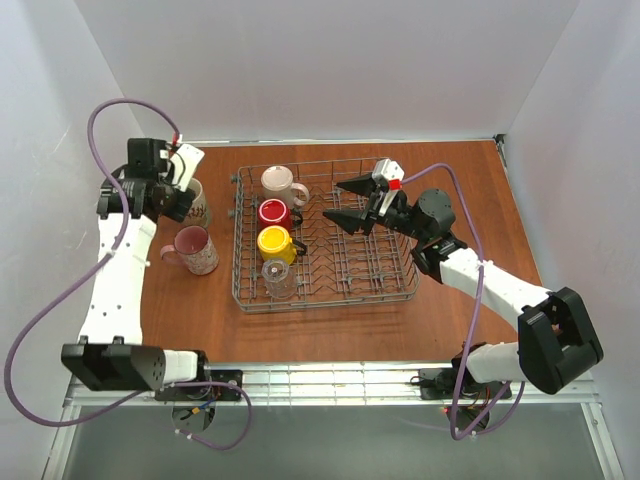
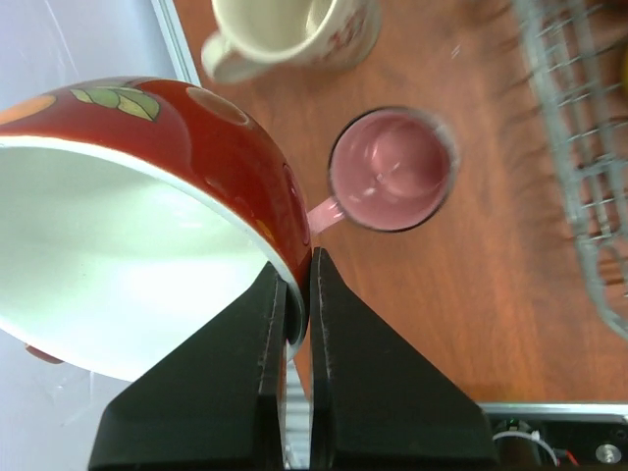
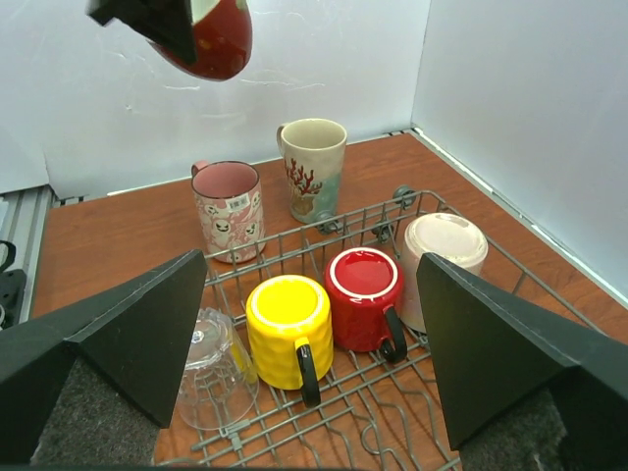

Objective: Unload the cups from the dish rack

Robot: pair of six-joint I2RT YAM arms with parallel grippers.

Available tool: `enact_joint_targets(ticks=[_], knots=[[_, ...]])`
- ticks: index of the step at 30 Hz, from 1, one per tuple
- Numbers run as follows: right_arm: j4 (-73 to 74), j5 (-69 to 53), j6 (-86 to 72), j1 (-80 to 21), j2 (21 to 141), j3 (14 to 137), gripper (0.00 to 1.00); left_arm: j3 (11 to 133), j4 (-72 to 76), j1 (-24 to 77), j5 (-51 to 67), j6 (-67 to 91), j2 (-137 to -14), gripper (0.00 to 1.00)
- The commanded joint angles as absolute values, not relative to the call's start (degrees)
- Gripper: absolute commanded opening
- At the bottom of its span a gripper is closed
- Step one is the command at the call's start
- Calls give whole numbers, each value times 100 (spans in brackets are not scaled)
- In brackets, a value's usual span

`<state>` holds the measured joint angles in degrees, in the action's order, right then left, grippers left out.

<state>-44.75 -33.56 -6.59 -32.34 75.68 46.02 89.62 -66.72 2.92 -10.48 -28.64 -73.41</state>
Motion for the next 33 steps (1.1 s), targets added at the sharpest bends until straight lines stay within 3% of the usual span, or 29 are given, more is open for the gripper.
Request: enact_joint_targets(ticks=[1,7,14,23,33], knots=[[-4632,-3454,-484,-3252,7427,4518,82,9114,-6530,-438,-951,-3260,-7575,0],[-4588,-3358,-352,-3252,7278,4289,82,9449,-6829,-1748,367,-3507,-8419,0],[-4527,-3366,-246,-3261,7225,4280,82,8816,-6733,-2407,703,-3683,-8964,0],[-4359,-3261,-158,-3261,7172,4307,82,7709,-6232,-2514,430,-3832,-9465,0],[-4201,-3164,-18,-3252,7119,4324,82,7480,-6012,-2505,457,-3753,-9852,0]])
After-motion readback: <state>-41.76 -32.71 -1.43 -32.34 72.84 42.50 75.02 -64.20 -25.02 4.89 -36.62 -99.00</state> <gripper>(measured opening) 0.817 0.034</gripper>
